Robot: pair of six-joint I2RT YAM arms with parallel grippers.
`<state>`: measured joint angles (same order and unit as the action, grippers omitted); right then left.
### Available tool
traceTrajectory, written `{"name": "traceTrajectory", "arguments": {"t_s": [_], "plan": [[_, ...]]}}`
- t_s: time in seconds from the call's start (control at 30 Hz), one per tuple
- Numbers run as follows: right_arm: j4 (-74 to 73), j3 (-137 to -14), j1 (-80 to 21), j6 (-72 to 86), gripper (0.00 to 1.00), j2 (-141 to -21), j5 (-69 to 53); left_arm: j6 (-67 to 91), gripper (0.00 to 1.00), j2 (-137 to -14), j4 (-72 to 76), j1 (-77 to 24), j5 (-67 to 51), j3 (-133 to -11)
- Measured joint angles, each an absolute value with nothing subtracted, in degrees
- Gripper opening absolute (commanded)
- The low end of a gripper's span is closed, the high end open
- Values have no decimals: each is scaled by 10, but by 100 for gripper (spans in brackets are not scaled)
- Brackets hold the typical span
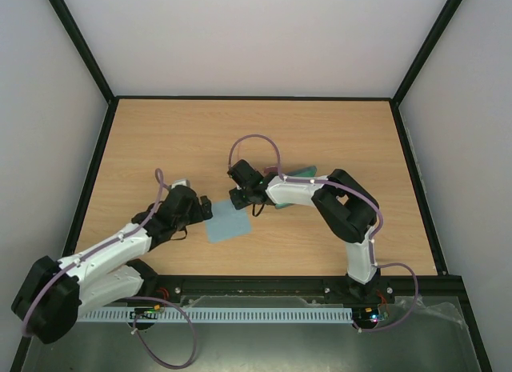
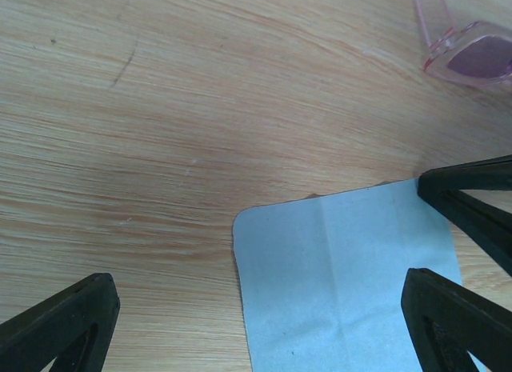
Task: Organize the sunglasses
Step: Fold the glasses cleaning cloth at the center of the board.
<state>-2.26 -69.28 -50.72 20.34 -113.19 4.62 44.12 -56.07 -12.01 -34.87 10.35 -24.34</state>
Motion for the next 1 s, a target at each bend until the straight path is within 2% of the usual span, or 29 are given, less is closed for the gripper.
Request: {"name": "traceTrajectory", "arguments": {"t_s": [0.17, 0.23, 0.43, 0.53, 0.77, 0.93, 1.0], "plan": [[-22, -691, -508, 204, 1, -1131, 48, 441, 97, -610, -102, -349, 105, -243], [-19, -689, -508, 204, 2, -1130, 48, 441, 90, -628, -97, -349, 108, -244], [-15, -680, -508, 204, 1, -1124, 51, 432, 58, -674, -90, -349, 121, -248], [-14, -679, -508, 204, 1, -1124, 51, 425, 46, -696, -80, -349, 124, -255], [-13, -677, -508, 207, 1, -1123, 50, 416, 27, -731, -52, -349, 121, -268], [-12, -676, -508, 208, 1, -1122, 50, 413, 19, -754, -41, -349, 122, -281], [-12, -676, -508, 208, 1, -1122, 50, 411, 18, -761, -37, -349, 122, -283]]}}
